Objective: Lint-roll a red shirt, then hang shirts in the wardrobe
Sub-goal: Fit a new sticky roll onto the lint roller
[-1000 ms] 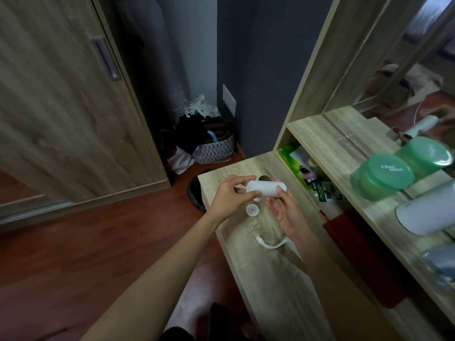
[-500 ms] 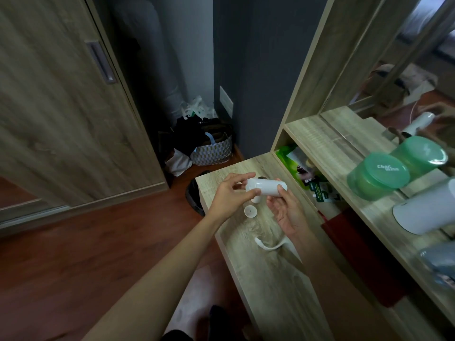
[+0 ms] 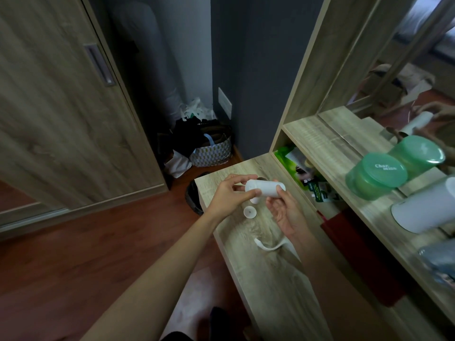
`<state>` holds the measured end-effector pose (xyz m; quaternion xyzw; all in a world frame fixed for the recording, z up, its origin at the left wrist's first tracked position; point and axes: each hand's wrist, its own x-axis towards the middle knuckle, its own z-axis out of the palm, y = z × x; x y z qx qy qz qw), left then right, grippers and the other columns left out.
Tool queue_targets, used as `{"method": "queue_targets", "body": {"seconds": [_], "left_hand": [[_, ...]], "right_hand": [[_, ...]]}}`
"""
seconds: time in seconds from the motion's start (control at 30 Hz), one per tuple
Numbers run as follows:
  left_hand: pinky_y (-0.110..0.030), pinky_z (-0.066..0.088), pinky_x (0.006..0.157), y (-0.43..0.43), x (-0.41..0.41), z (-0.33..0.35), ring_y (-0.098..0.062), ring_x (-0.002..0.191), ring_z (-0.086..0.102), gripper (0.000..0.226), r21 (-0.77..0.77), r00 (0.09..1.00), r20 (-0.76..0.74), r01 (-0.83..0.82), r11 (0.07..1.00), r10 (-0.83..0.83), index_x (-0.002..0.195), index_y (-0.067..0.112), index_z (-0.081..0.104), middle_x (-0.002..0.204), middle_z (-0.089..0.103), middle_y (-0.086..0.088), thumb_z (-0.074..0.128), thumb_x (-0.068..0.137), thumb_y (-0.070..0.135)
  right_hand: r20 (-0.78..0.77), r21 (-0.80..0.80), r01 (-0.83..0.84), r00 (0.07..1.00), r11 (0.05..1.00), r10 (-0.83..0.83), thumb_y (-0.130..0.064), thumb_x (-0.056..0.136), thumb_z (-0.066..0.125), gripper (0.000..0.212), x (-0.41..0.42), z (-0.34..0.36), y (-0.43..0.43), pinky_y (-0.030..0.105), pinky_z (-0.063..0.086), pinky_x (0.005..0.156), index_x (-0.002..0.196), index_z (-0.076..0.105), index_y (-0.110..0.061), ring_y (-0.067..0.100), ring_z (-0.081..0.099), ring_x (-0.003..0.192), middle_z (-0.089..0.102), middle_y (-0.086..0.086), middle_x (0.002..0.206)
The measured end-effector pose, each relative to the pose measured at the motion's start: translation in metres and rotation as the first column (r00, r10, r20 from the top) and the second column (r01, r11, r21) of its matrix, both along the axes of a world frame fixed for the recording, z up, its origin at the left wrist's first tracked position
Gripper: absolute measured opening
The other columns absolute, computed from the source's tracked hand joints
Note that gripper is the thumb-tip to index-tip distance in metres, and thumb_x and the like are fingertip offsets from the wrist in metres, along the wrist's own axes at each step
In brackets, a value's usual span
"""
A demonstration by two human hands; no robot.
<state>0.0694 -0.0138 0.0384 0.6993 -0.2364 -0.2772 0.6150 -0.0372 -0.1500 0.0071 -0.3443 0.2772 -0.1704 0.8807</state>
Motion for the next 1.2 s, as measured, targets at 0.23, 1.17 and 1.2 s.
{"method": "queue_targets", "body": {"seconds": [0.23,1.17,1.2], "left_hand": [[-0.018,0.052,0.083,-0.001,-0.002,-0.003,-0.008,0.088,0.060,0.039,0.002,1.000,0.015,-0.006,1.000,0.006,0.118,0.020,0.071,0.107,0.053,0.001,0.080,0.080,0.019],[-0.014,0.049,0.084,0.005,0.000,-0.005,-0.004,0.085,0.058,0.037,0.019,0.996,0.081,0.041,0.999,-0.042,0.118,0.020,0.071,0.113,0.055,-0.013,0.078,0.082,0.018],[-0.014,0.049,0.085,0.006,0.001,-0.006,-0.003,0.085,0.058,0.036,0.017,0.996,0.080,0.043,0.999,-0.045,0.118,0.020,0.070,0.113,0.055,-0.013,0.077,0.083,0.018]], "right_hand": [[-0.002,0.003,0.008,1.000,1.000,-0.008,-0.017,0.096,0.052,0.032,-0.002,0.000,0.001,0.020,0.057,0.063,0.127,0.052,-0.008,0.013,0.070,0.080,0.064,0.013,0.109],[-0.057,-0.046,-0.005,0.998,0.999,0.002,-0.016,0.094,0.055,0.031,-0.003,0.006,0.000,0.022,0.057,0.064,0.124,0.055,-0.009,0.019,0.065,0.087,0.061,0.016,0.112],[-0.061,-0.048,-0.007,0.998,0.999,0.004,-0.015,0.094,0.055,0.029,-0.003,0.007,0.001,0.022,0.057,0.064,0.123,0.055,-0.009,0.018,0.065,0.086,0.062,0.015,0.111]]}}
